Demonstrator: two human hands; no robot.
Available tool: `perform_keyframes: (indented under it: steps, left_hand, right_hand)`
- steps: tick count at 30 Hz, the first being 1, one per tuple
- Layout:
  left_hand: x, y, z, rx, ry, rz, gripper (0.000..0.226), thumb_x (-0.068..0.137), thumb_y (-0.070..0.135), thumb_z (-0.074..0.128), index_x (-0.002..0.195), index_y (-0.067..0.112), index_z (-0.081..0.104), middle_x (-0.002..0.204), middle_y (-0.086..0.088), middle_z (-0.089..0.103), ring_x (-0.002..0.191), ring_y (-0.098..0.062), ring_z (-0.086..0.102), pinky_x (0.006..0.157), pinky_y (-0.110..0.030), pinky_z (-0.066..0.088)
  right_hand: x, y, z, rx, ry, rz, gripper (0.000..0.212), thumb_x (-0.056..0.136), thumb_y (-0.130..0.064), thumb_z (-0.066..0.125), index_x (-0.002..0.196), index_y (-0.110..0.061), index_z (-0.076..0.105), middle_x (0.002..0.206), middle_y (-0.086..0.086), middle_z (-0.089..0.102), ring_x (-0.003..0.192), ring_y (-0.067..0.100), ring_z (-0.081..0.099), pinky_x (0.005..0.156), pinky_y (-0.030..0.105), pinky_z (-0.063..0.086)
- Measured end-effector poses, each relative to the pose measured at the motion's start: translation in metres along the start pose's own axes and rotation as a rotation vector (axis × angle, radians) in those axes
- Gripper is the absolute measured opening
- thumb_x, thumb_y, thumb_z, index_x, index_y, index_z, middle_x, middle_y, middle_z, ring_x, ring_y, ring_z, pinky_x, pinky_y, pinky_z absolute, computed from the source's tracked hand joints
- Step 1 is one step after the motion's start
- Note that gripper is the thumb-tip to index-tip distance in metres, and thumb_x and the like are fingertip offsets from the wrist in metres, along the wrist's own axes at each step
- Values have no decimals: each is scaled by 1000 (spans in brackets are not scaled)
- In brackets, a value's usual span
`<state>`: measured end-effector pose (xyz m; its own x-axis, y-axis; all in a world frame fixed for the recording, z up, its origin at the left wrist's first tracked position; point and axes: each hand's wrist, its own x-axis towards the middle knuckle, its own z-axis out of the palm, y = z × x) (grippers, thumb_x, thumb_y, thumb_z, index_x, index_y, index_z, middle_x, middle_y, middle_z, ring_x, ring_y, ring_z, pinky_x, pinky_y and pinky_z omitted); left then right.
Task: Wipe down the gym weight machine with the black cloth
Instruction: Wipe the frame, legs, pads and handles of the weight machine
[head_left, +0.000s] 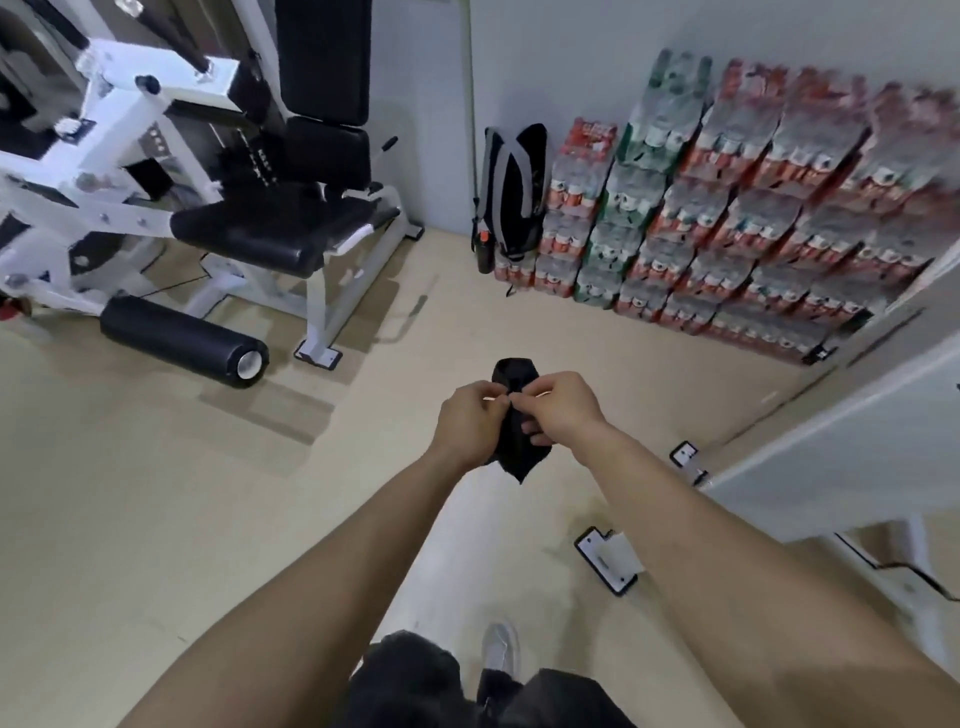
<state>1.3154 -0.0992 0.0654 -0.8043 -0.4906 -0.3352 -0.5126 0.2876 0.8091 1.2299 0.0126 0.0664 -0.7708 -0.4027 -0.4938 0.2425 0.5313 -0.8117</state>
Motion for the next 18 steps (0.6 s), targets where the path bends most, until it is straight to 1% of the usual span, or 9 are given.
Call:
perform_keyframes:
  steps: [2,4,7,9,12,14,15,16,18]
  left_hand:
    - [36,8,-9,79,-30,64,28,100,25,49,122,16,65,93,-1,71,73,-13,62,49,-8,43]
    - [74,16,-19,148,-108,127,30,99,30,53,124,17,63,98,2,72,83,-13,64,58,-7,40]
    - [134,27,-34,222,-264,215,45,90,35,70,131,20,58,111,6,70,98,-10,61,69,-5,38]
    - [178,35,-42,246,-297,261,44,90,26,71,132,18,58,115,3,69,99,-10,60,67,-2,38]
    - [240,55,-53,291,-326,305,41,89,2,53,127,15,63,112,1,69,99,-14,60,72,-7,36]
    - [277,69,-59,303,-389,335,46,85,-4,47,123,15,67,115,2,70,107,-15,62,83,-13,40]
    - [295,79,-61,323,-437,368,48,83,-5,46,120,16,69,117,3,70,110,-14,62,88,-16,42]
    - [313,87,-62,347,-479,403,49,82,-6,45,117,18,71,115,4,71,110,-14,62,91,-19,44]
    - [347,105,-61,383,-548,471,48,81,-5,46,107,24,74,105,9,71,103,-12,62,91,-21,45]
  right_hand:
    - [27,-18,0,23,27,9,8,90,-15,71,94,-9,68,79,9,69,61,16,66,58,30,59]
    - [57,-33,-2,70,66,39,6,89,-14,72,92,-10,69,81,9,71,64,16,68,56,28,57]
    - [104,-60,-8,123,89,85,6,92,-16,69,87,-15,67,80,4,73,65,15,68,60,27,55]
    - [134,-79,-14,141,72,103,6,94,-15,64,89,-15,67,80,2,76,63,12,67,62,25,54]
    - [178,-103,-27,-18,105,94,12,90,-17,59,85,-20,69,80,-1,77,69,16,67,62,27,52]
    - [203,-114,-41,-263,224,50,11,83,-21,58,82,-28,66,87,-6,73,82,19,67,71,34,55]
    - [214,-119,-51,-358,269,23,13,82,-21,58,87,-32,63,97,-7,67,91,19,64,79,37,55]
    - [224,-122,-60,-421,282,-11,21,83,-18,59,95,-36,60,108,-5,59,99,19,60,87,39,52]
    - [243,-126,-77,-437,243,-60,38,84,-11,59,108,-40,59,120,-3,44,109,18,51,98,35,45]
